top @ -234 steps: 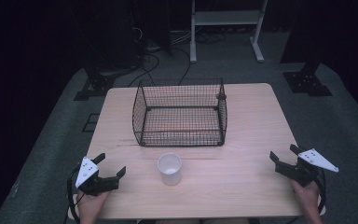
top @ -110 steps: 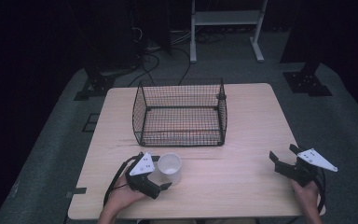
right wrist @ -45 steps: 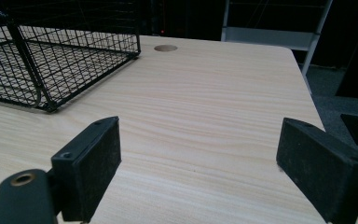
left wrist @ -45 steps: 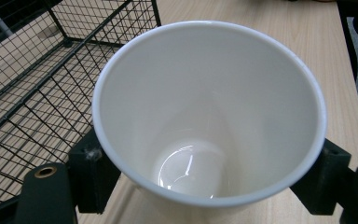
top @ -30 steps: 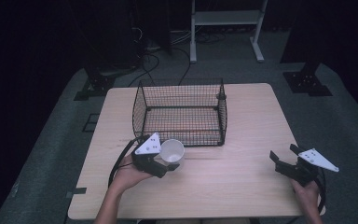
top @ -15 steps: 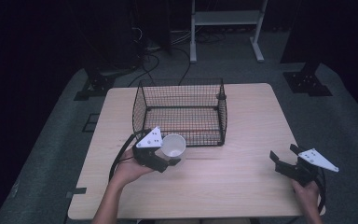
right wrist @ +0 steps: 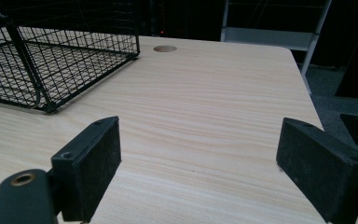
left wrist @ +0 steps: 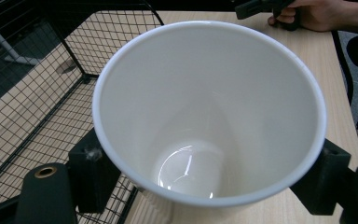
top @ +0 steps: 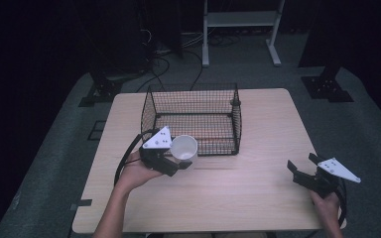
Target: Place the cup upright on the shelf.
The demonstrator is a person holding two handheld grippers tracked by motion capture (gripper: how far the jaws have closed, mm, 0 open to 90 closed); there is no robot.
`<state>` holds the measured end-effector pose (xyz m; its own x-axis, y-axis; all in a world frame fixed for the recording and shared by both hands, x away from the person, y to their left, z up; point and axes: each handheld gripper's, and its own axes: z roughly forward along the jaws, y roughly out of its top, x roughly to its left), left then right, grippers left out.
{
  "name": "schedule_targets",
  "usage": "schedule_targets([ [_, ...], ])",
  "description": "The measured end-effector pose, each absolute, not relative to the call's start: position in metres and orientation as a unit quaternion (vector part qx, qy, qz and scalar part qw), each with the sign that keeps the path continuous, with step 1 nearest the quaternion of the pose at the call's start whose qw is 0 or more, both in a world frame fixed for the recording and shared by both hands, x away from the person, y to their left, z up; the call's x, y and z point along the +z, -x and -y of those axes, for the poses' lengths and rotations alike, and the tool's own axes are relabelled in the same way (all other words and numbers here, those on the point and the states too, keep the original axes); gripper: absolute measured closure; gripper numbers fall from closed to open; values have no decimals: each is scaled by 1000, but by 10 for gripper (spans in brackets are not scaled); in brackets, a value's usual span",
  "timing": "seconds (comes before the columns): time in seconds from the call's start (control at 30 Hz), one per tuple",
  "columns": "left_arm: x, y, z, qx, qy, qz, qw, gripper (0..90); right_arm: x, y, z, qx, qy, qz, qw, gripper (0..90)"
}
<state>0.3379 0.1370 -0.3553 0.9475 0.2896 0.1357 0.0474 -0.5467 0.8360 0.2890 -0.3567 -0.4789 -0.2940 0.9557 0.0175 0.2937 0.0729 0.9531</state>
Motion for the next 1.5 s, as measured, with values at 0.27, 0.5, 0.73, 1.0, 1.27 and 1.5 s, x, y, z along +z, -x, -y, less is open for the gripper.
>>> schedule_targets([
  [0.27, -350, -343, -135, 129, -873, -99, 460, 213, -479, -289, 357, 479, -484, -646, 344, 130],
  [0.5, -341, -350, -133, 130, -873, -98, 459, 213, -479, -289, 357, 480, -484, -646, 344, 130],
  [0.73, -330, -357, -133, 133, -870, -101, 464, 213, -479, -289, 356, 480, -482, -646, 344, 130],
  [1.0, -321, -367, -132, 132, -871, -100, 463, 213, -479, -289, 356, 481, -482, -647, 344, 130],
  [1.27, -314, -380, -129, 130, -874, -101, 457, 213, -479, -289, 357, 481, -482, -646, 344, 130],
  [1.5, -309, -388, -127, 126, -876, -101, 454, 213, -479, -289, 357, 482, -483, -646, 344, 130],
])
